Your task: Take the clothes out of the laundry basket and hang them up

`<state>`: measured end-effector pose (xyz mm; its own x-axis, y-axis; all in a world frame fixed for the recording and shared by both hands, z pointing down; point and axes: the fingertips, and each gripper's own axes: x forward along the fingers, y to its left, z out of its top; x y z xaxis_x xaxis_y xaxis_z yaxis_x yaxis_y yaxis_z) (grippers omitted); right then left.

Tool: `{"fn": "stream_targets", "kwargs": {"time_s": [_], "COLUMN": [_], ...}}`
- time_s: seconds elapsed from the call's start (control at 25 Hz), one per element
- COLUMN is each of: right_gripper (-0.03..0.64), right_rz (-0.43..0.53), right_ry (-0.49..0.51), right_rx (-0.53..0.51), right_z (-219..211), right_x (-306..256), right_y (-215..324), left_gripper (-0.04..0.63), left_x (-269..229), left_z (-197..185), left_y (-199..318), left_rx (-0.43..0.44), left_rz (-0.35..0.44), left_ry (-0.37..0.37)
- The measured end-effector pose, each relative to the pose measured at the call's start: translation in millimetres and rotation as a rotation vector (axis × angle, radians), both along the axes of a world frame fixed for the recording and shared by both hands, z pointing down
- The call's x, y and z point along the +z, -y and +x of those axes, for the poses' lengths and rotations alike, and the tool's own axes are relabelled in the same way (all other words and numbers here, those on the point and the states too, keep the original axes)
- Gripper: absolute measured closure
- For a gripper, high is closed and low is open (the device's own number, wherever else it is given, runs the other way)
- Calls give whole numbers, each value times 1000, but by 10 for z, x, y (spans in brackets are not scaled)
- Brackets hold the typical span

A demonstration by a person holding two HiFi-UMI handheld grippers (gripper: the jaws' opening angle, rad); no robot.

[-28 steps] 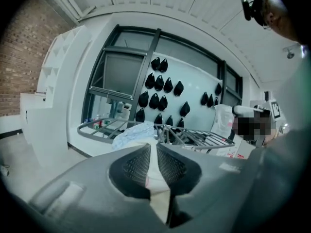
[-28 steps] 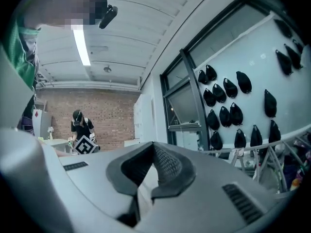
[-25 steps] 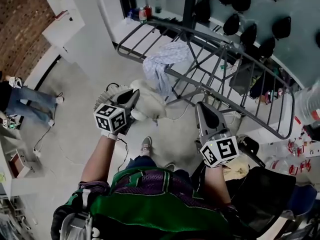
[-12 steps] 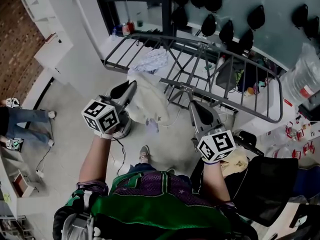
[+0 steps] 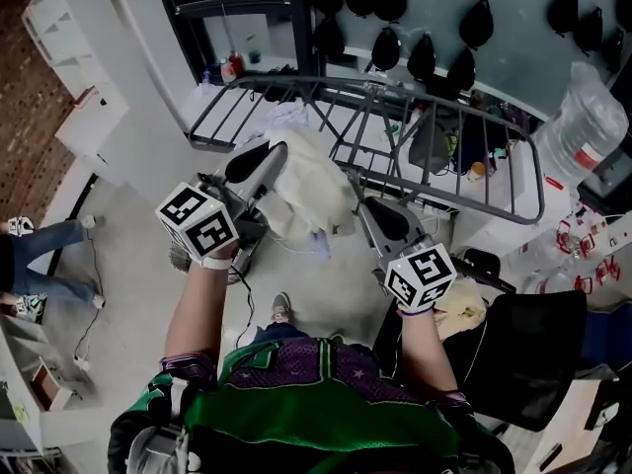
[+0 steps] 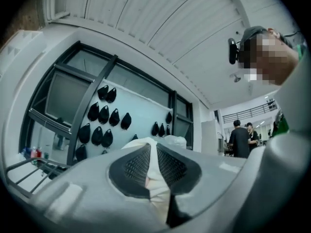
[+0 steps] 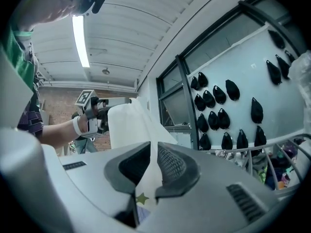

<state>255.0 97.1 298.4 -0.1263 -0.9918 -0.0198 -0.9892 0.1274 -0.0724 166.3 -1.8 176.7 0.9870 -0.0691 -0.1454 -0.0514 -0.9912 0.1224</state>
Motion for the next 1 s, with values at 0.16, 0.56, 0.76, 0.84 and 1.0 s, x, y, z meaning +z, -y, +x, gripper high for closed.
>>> {"fn": "stream_targets", "kwargs": {"time_s": [0.16,0.56,0.76,0.84,1.0], "right_gripper": [552,537,537,535,535], "right_rz": [-33,-58,-81,-91,-102], "right_ry": [-11,-17,-40,-45,-43], "right_rx": [31,94,62,38,-2], "right_z": [116,343,267,193,36], "right_x": [91,188,236,283,298], "right_y": [-70,-129,-68,-5,180], "left_gripper": [552,552,552,552,552], "left_x": [-152,-329,-342,-346,-375], "left_z": [81,246,234,223,158], "left_y": [-158,-426,-504,-508,-430], "left_rx": [91,218,247,256,274], "left_rz": [-58,-40,-24,-21,-17], "left_ry": [-51,-70,-60,-57,-57]}}
